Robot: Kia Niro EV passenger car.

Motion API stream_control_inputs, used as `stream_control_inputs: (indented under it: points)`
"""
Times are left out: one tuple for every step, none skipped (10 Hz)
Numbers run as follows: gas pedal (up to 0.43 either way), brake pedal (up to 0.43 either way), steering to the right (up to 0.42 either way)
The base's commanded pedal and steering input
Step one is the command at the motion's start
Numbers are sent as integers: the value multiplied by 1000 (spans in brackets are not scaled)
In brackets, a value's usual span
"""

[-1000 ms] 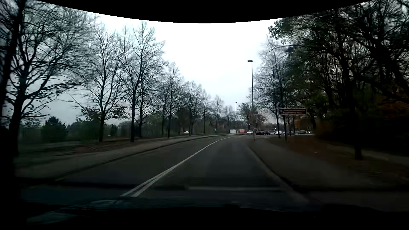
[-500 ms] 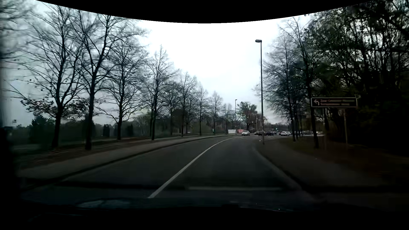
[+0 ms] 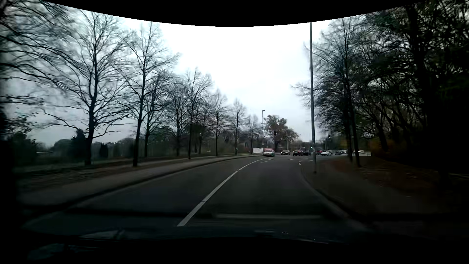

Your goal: Follow the waypoints while adhering to traffic rules and regulations

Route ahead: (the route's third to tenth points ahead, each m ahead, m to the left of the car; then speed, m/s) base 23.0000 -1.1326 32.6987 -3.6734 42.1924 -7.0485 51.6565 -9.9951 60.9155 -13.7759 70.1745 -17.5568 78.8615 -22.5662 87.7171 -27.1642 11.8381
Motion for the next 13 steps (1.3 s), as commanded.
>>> stream_control_inputs:
  points:
    - [189,0,42]
    - [189,0,43]
    - [189,0,44]
    - [189,0,45]
    - [189,0,45]
    - [189,0,46]
    - [189,0,46]
    - [189,0,47]
    - [189,0,47]
    - [189,0,48]
    - [189,0,50]
    - [189,0,52]
    - [189,0,54]
